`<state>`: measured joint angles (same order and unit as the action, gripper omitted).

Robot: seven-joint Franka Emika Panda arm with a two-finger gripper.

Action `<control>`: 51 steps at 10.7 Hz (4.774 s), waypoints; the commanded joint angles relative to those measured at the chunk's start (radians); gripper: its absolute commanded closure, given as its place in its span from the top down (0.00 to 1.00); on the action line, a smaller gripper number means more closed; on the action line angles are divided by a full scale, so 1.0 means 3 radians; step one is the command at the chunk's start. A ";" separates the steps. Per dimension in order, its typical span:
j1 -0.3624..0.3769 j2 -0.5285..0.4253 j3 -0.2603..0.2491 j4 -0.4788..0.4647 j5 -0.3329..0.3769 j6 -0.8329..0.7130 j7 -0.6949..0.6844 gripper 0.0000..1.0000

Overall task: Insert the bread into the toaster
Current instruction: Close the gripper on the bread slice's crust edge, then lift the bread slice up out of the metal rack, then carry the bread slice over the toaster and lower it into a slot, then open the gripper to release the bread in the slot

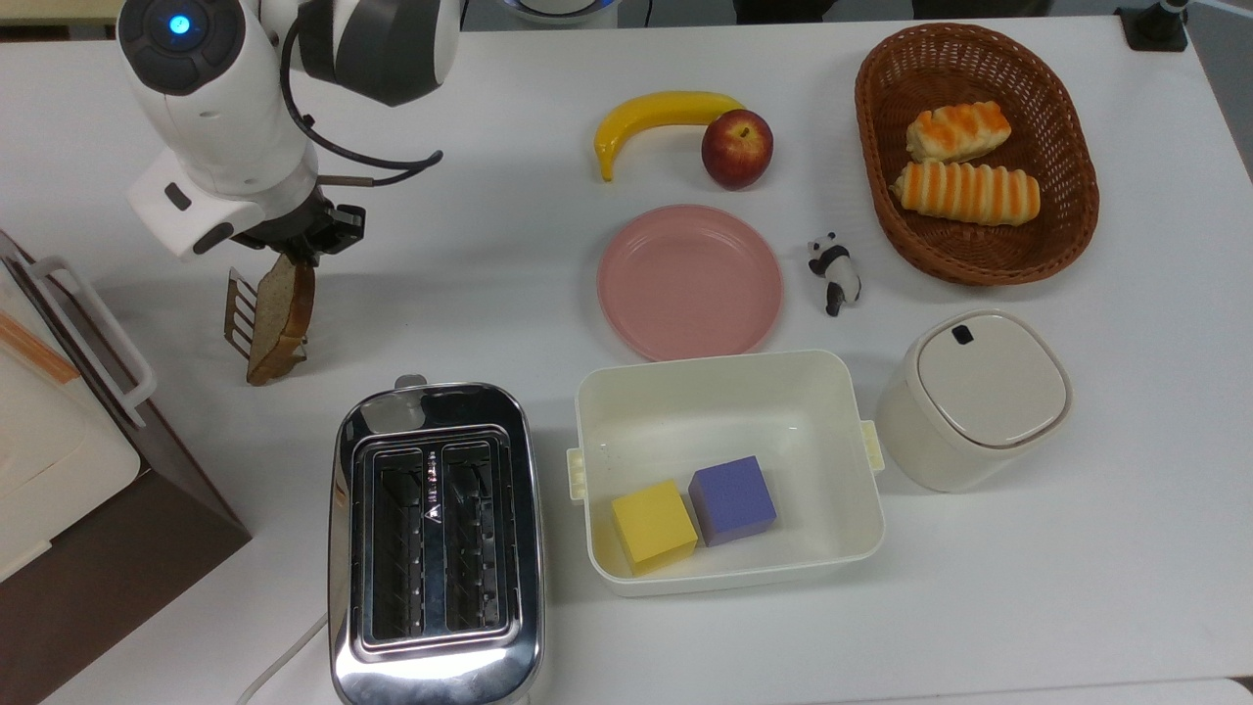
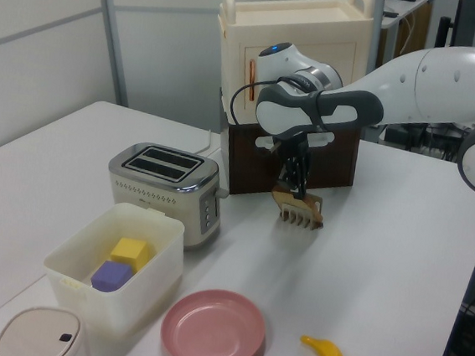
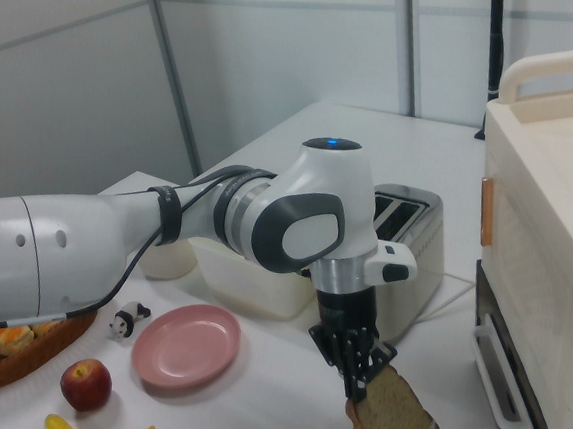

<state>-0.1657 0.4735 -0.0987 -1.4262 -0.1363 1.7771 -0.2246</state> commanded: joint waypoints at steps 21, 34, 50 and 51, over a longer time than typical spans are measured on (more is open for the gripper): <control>0.0020 -0.0469 0.0206 0.0280 0.1609 0.1310 0.0355 0.08; 0.0087 -0.0121 0.0426 0.0218 0.1896 0.1828 0.0304 0.17; -0.0046 -0.0228 0.0370 0.0239 0.1780 0.1971 0.0319 0.69; -0.0061 -0.0279 0.0360 0.0219 0.1667 0.1865 0.0314 0.96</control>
<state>-0.1815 0.4379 0.0177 -1.3324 0.4128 2.3639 -0.1317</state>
